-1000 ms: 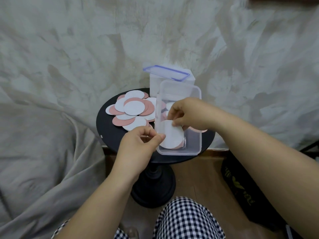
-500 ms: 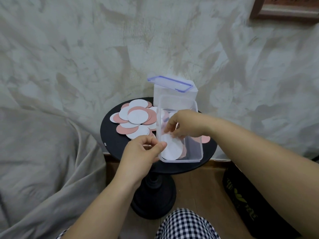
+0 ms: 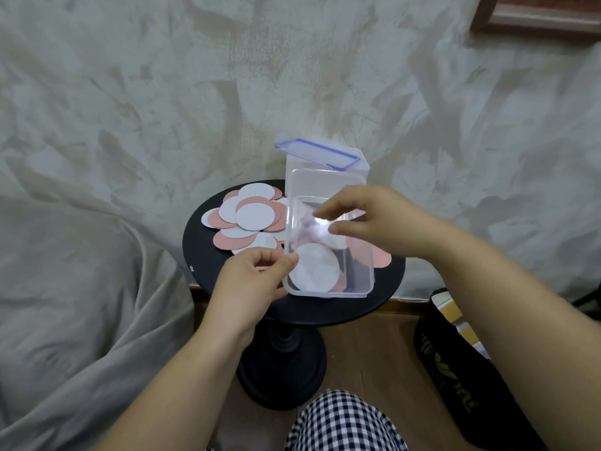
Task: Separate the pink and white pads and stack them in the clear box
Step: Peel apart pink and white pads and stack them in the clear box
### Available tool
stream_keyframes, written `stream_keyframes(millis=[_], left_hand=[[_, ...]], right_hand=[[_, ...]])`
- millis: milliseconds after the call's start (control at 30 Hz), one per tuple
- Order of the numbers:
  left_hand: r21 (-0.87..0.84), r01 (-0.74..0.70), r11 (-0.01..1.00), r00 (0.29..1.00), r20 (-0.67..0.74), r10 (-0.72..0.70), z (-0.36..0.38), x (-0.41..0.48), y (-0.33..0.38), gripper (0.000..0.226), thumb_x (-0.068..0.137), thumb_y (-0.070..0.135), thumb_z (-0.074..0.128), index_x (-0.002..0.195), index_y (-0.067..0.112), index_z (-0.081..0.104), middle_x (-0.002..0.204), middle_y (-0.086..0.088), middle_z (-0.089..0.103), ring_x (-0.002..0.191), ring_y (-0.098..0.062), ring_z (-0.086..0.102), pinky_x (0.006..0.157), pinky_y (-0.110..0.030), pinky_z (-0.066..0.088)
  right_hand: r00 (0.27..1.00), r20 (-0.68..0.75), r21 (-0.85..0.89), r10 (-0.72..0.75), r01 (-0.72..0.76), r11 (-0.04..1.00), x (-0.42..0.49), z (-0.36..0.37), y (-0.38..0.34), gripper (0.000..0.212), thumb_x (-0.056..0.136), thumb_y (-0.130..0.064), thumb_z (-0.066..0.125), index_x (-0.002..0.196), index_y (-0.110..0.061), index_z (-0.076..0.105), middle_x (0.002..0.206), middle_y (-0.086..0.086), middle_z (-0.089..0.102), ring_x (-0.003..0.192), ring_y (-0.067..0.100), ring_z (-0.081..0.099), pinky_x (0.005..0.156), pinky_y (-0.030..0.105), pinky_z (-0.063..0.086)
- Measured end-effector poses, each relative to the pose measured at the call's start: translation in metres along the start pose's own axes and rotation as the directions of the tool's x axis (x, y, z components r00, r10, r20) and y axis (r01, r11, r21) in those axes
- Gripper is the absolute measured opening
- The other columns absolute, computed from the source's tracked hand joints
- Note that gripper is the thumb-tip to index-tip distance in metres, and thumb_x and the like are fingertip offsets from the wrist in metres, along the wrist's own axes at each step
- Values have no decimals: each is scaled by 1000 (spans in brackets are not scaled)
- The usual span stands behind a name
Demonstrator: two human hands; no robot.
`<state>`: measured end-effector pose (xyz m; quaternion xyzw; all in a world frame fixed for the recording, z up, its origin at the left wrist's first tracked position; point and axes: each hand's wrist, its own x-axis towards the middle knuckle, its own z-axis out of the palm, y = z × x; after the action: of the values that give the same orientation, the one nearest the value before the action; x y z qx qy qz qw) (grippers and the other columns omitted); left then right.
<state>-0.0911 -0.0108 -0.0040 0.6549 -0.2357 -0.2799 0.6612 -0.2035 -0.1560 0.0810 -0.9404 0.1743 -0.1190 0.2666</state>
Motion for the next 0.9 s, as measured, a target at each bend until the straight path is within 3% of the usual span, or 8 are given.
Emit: stream_keyframes(millis=[167,333,500,600,633,700,800,900], left_hand=[[-47,0,999,1000,-8,-1,-2,8,3,21,83,22,67,80,2,64,87,-11,69,81,-17,66,69,-27,57],[-67,14,998,998,69,-10,19,7,5,23,84,24,66,87,2,65,99,-14,69,91,-22,67,71,-28,58],[-44,-11,999,989,146,17,49,5,11,20,85,26,65,86,6,64,100,-16,65,94,-25,65,69,-28,59],[135,-163,977,974,180,138,59,7,12,18,90,34,55,91,18,65,98,1,67,92,-13,63,83,-32,54],[275,-278,920,951,217,222,59,8,8,20,92,35,50,96,22,65,104,8,66,98,-8,60,90,-28,47],[569,-535,625,843,410,348,55,13,-5,35,95,41,38,116,24,60,127,10,56,121,-10,45,101,-19,28],[686,-703,187,711,682,173,44,18,-34,76,80,62,5,142,28,34,152,9,25,142,-14,12,111,-23,-1],[675,-734,78,675,712,193,25,23,-47,85,84,69,-4,138,22,42,147,2,37,139,-20,26,111,-32,10]], right_hand=[[925,-368,330,94,36,943,-47,20,28,30,86,-17,63,102,-42,57,108,-20,57,102,-12,53,82,6,43],[980,-129,635,148,-33,772,-69,43,54,61,81,-34,67,130,-50,34,129,-29,49,116,-8,50,92,15,45],[963,-229,699,144,59,712,-80,40,68,60,87,-25,60,138,-40,34,134,-19,51,120,7,53,94,29,49],[932,-288,742,219,73,667,-88,36,79,59,85,-27,61,137,-37,37,124,-21,59,115,6,57,89,29,51],[913,-318,740,255,71,669,-91,36,83,58,81,-29,60,133,-40,38,116,-28,61,111,1,58,87,26,51],[887,-348,747,305,66,662,-98,35,92,56,74,-36,61,126,-45,40,106,-36,62,105,-5,59,80,20,51],[877,-334,785,345,56,617,-107,37,105,72,60,-54,76,124,-46,45,112,-29,63,107,-4,59,76,18,52],[882,-326,801,342,66,594,-111,41,111,80,47,-62,81,119,-47,49,113,-26,63,108,-4,58,76,19,53]])
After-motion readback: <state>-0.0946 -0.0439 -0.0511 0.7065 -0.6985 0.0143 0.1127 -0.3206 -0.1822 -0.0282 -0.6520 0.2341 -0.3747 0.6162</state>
